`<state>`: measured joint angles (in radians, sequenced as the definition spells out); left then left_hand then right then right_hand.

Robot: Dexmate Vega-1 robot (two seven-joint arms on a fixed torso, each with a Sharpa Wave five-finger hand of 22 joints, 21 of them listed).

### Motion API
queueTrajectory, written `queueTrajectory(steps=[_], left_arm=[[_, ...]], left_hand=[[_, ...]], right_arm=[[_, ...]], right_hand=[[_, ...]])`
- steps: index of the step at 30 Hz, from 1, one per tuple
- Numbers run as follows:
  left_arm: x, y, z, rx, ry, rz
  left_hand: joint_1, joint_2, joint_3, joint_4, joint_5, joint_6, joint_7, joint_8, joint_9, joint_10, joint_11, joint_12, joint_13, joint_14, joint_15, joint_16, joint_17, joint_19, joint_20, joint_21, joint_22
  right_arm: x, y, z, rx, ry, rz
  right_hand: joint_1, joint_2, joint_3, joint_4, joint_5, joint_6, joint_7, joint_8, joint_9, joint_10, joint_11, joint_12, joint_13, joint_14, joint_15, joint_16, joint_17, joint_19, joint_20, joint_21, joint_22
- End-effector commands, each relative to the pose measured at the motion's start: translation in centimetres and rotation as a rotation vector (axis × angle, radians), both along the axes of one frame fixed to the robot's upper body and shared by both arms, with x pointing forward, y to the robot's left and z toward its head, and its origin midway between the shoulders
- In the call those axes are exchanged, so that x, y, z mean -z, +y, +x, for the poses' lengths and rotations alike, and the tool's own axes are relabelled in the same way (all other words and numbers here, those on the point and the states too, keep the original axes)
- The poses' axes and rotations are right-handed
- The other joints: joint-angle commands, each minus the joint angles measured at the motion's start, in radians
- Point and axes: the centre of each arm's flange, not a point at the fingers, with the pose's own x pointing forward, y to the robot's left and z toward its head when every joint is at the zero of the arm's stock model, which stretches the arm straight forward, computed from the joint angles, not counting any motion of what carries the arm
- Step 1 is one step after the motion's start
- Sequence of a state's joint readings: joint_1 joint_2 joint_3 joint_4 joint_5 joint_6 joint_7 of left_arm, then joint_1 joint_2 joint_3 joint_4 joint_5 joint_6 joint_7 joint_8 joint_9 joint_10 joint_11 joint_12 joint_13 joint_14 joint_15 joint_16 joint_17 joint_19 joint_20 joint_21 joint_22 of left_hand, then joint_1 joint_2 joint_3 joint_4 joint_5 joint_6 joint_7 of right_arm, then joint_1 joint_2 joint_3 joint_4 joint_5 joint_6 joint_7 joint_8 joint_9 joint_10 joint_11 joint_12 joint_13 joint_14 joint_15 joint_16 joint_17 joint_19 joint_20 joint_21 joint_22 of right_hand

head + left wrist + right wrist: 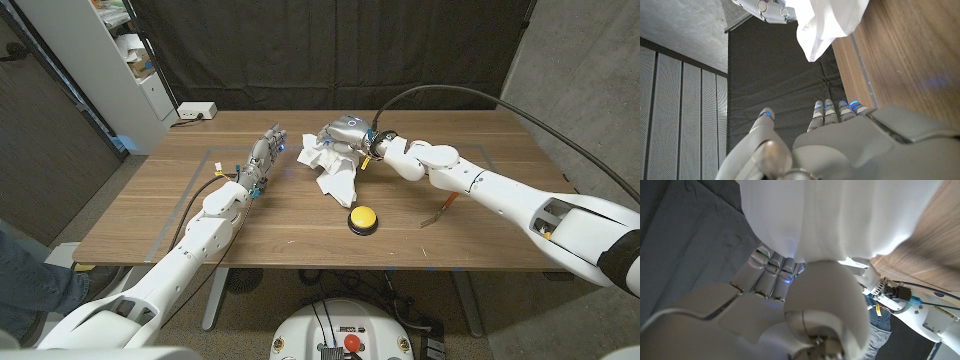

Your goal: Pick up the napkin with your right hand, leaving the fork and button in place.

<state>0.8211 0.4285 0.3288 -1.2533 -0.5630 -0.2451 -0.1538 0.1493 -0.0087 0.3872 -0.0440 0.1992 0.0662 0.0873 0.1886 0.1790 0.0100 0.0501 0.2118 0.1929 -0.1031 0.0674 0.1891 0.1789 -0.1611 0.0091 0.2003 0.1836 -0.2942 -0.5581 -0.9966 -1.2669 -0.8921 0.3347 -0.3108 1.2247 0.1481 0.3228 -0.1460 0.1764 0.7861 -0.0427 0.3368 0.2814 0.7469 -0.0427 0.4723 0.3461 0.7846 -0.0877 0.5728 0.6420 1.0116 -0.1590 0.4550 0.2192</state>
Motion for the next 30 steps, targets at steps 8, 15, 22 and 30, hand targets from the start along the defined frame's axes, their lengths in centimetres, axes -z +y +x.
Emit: queueTrajectory(steps=[8, 15, 22, 30], left_arm=[[-0.4, -0.1, -0.2, -0.001, -0.013, 0.003], [-0.5, -0.3, -0.2, 0.002, -0.018, 0.006], [-0.8, -0.4, -0.4, 0.004, -0.024, 0.014], [-0.7, -0.5, -0.4, 0.012, -0.026, 0.012]], left_hand=[[0.001, 0.009, -0.002, -0.008, -0.001, -0.001, -0.002, 0.001, 0.002, -0.003, 0.002, 0.000, 0.002, -0.010, -0.002, -0.001, 0.004, -0.006, 0.008, 0.003, 0.002], [0.001, 0.009, -0.003, -0.008, -0.002, -0.001, -0.002, 0.001, 0.002, -0.002, 0.000, 0.000, 0.002, -0.010, -0.002, -0.001, 0.004, -0.006, 0.007, 0.003, 0.002], [0.000, 0.010, -0.003, -0.009, -0.002, -0.001, -0.003, 0.001, 0.002, -0.003, 0.000, 0.000, 0.002, -0.010, -0.002, -0.001, 0.004, -0.006, 0.007, 0.003, 0.002], [0.000, 0.010, -0.004, -0.010, -0.002, 0.000, -0.004, 0.001, 0.002, -0.002, -0.001, 0.000, 0.002, -0.010, -0.002, -0.001, 0.004, -0.007, 0.007, 0.003, 0.002]], right_arm=[[-3.1, 0.0, -2.8, -0.017, -0.065, 0.016], [-3.9, -0.1, -3.9, -0.025, -0.086, 0.026], [-4.8, -0.4, -5.1, -0.033, -0.110, 0.040], [-6.0, -0.6, -6.6, -0.045, -0.141, 0.054]], right_hand=[[0.006, -0.001, -0.010, 0.006, -0.003, 0.009, -0.003, -0.001, 0.003, 0.000, 0.001, 0.009, 0.010, 0.016, -0.126, -0.012, 0.009, -0.008, -0.040, 0.016, 0.003], [0.005, -0.002, -0.013, 0.008, -0.003, 0.010, -0.003, -0.002, 0.004, 0.001, 0.001, 0.010, 0.012, 0.022, -0.126, -0.018, 0.012, -0.010, -0.040, 0.023, 0.003], [0.008, -0.002, -0.014, 0.007, -0.003, 0.011, -0.003, -0.003, 0.005, 0.002, -0.002, 0.011, 0.013, 0.026, -0.126, -0.022, 0.018, -0.013, -0.040, 0.030, 0.003], [0.011, 0.000, -0.016, 0.007, -0.002, 0.012, -0.004, -0.005, 0.006, 0.005, -0.005, 0.012, 0.013, 0.028, -0.126, -0.029, 0.027, -0.017, -0.040, 0.039, 0.003]])
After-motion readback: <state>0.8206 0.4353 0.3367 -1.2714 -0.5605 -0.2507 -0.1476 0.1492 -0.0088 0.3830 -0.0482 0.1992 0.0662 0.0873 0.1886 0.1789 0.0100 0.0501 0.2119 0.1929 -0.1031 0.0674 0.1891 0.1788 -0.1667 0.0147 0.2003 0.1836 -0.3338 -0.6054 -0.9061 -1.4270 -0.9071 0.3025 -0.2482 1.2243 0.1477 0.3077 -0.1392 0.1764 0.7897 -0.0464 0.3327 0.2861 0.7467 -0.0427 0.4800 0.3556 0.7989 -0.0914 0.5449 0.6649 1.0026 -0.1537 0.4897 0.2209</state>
